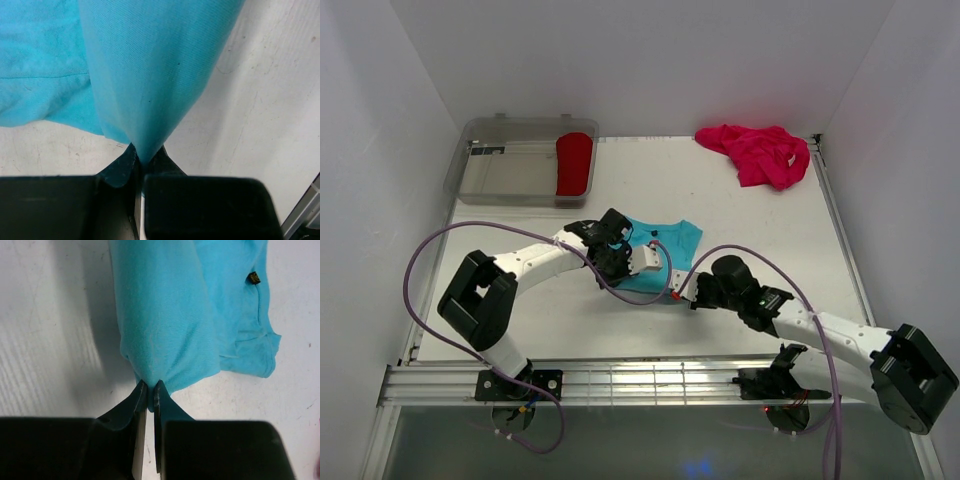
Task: Roll the t-shirts
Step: Roll the T-shirt to the center of the board.
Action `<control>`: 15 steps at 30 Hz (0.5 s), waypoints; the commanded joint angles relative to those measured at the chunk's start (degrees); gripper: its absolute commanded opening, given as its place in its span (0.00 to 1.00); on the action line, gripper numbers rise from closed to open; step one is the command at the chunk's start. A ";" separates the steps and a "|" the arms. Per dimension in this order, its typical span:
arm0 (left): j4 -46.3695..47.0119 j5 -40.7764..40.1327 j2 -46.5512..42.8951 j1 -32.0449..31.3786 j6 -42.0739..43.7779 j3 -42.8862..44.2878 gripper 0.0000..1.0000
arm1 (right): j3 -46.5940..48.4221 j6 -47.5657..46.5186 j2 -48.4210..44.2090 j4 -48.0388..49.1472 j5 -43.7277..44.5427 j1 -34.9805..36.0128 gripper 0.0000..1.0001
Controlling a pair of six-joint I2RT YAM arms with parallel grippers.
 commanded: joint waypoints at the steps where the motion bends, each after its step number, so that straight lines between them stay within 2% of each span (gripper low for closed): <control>1: -5.75 -1.33 -2.72 0.70 1.30 -0.10 0.00 | 3.92 -0.50 -2.12 -12.18 2.58 -0.10 0.08; 5: -9.88 2.00 -5.71 0.70 2.53 -1.08 0.00 | 7.61 -2.78 -3.80 -21.59 -1.72 -0.10 0.08; 9: -17.00 9.90 -6.76 0.53 2.36 1.47 0.00 | 9.91 -3.05 -5.03 -30.03 -9.62 -0.19 0.08; 12: -22.27 13.34 -7.55 0.35 3.32 2.35 0.00 | 11.40 -2.87 -5.12 -33.29 -16.65 -0.19 0.08; 15: -23.51 16.77 -7.21 0.35 4.29 2.79 0.00 | 11.41 -3.05 -4.25 -34.70 -19.73 -0.63 0.08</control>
